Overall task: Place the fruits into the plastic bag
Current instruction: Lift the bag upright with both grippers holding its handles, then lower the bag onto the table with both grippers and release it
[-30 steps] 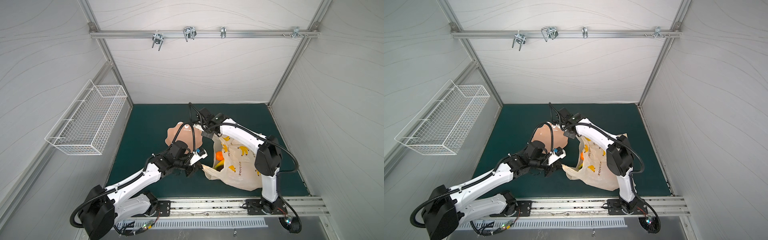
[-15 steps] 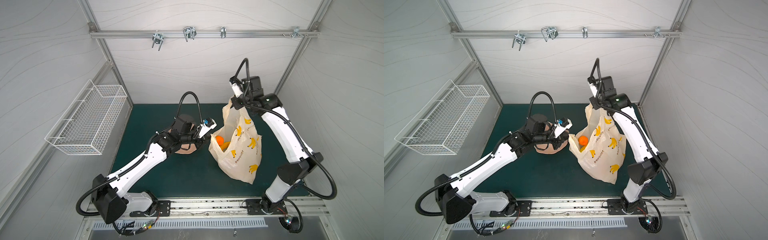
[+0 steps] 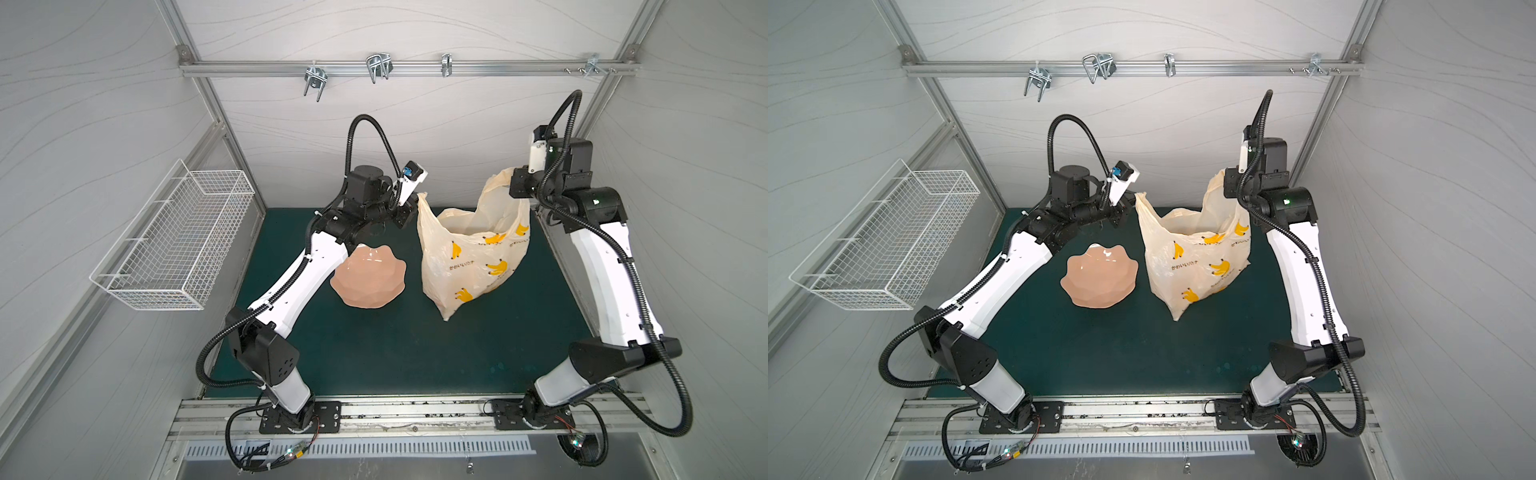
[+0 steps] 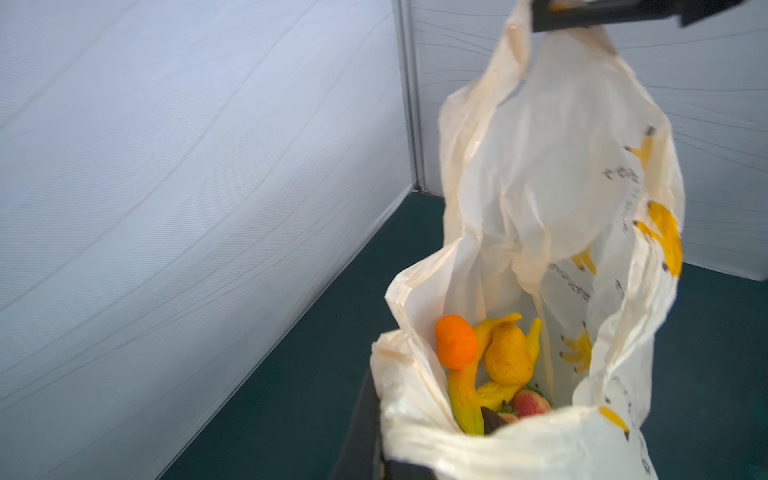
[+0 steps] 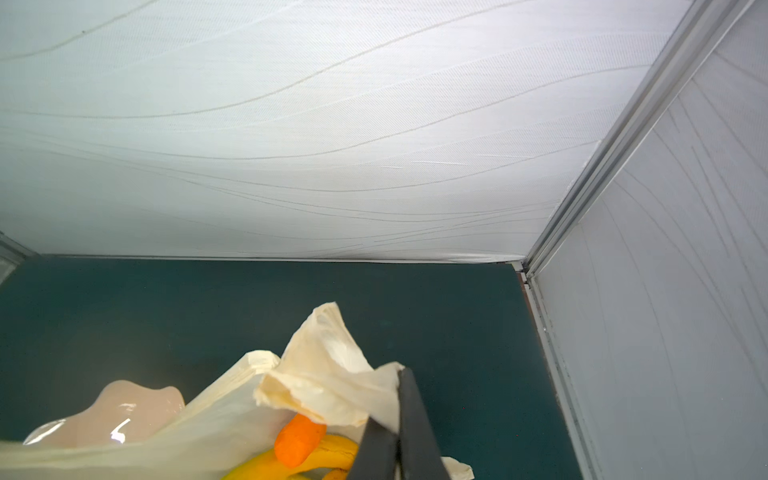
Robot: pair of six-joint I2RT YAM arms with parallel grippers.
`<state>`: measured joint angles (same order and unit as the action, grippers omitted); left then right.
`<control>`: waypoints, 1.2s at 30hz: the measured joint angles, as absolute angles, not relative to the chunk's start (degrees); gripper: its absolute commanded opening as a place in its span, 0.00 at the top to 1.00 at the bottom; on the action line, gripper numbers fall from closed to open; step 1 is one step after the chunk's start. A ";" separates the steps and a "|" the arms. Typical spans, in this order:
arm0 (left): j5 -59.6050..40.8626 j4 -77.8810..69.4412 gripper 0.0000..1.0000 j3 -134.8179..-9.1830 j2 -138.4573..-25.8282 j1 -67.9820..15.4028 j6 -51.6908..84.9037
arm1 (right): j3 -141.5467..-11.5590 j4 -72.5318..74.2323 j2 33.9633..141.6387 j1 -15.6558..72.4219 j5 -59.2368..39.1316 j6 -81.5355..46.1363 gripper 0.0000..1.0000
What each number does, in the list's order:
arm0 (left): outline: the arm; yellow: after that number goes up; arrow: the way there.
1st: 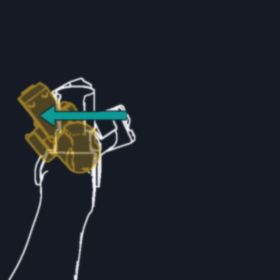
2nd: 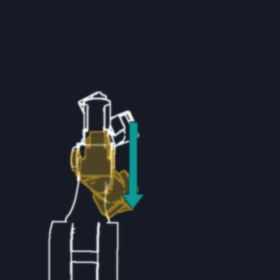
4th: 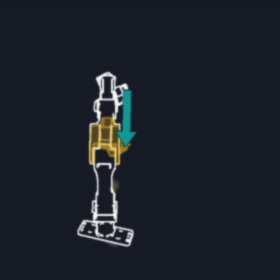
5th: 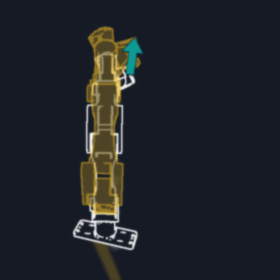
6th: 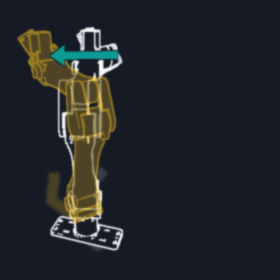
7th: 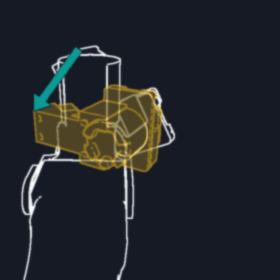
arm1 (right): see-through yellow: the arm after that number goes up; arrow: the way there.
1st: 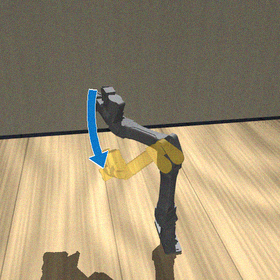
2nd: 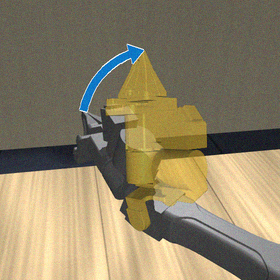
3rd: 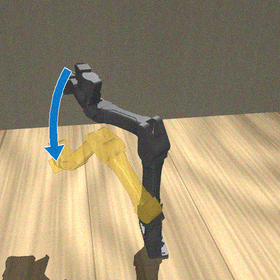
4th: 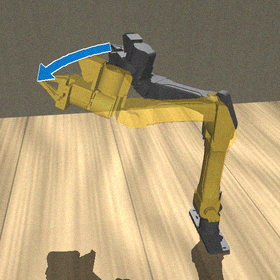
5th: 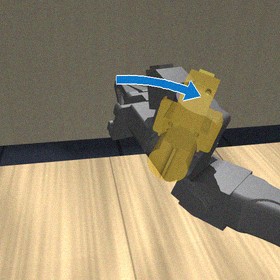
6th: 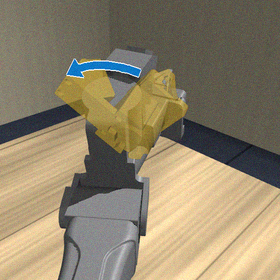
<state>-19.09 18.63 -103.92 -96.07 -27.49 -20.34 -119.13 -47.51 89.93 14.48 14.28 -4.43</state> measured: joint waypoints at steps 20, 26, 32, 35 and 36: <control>-17.76 16.05 1.00 -134.15 -118.28 -19.97 -15.16 | -101.38 -41.08 80.20 14.22 12.88 -18.02 1.00; -17.76 16.08 1.00 -140.59 -122.04 -18.98 -14.55 | -94.21 -38.92 77.21 14.22 12.12 -21.17 1.00; -18.22 14.00 1.00 -138.37 -121.12 -17.41 -14.55 | -89.45 -37.30 75.35 14.26 8.91 -25.39 1.00; -18.72 11.07 1.00 -130.82 -118.37 -17.21 -14.48 | -88.05 -36.75 75.22 15.38 7.75 -26.68 1.00; -18.90 9.72 1.00 -127.94 -117.30 -17.17 -14.33 | -87.74 -36.71 75.22 15.88 7.49 -26.79 1.00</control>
<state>-18.90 9.72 -127.94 -117.30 -17.17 -14.33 -87.74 -36.71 75.22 15.88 7.49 -26.79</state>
